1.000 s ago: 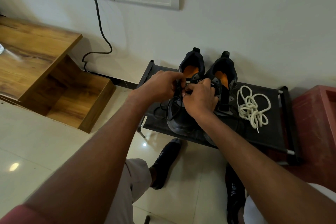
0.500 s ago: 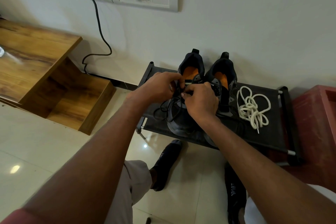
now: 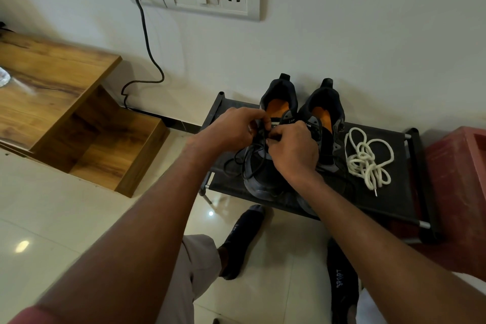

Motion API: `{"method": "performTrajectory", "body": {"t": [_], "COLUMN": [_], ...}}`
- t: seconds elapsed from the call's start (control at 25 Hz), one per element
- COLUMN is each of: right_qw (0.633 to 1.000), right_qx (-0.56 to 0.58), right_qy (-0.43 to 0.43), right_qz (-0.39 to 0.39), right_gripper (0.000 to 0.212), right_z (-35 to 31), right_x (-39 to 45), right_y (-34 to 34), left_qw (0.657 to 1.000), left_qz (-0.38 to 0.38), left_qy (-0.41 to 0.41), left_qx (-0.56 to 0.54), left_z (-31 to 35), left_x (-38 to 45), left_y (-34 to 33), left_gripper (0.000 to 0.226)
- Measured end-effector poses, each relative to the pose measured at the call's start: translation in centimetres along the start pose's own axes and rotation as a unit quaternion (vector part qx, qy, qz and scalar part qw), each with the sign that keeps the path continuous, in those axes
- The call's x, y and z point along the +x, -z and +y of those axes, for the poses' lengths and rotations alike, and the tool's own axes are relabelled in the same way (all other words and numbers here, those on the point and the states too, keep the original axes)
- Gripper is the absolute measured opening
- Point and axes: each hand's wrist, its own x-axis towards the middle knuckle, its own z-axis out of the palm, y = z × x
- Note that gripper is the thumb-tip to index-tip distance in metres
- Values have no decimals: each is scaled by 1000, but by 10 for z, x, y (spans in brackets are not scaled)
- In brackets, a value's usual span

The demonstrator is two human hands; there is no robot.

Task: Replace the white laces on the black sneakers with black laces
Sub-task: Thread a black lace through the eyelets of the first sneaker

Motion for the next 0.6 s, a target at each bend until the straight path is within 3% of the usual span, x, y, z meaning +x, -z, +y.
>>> {"method": "performTrajectory", "body": {"t": [0.16,0.32,0.48,0.6], "right_qw": [998,995,992,988], "right_qx": [-50,76,97,67], "right_qy": [19,-21,-6,25], "right_qz": [-15,-63,-77,-139], "right_gripper": [10,10,13,39], "right_z": [-5,-1,4,7], "right_x": [-2,10,11,15], "right_y": [2,-2,1,15], "left_qw": [1000,1000,1000,997], "left_qz": [-5,-12,9,5], "left_qy": [1,-5,15,72], "left_qx": [1,10,-5,-15], "left_z": [1,4,3,0], "left_x": [-3,-5,-3,1], "left_y": [2,4,5,-1], "left_gripper": [51,60,55,39]}}
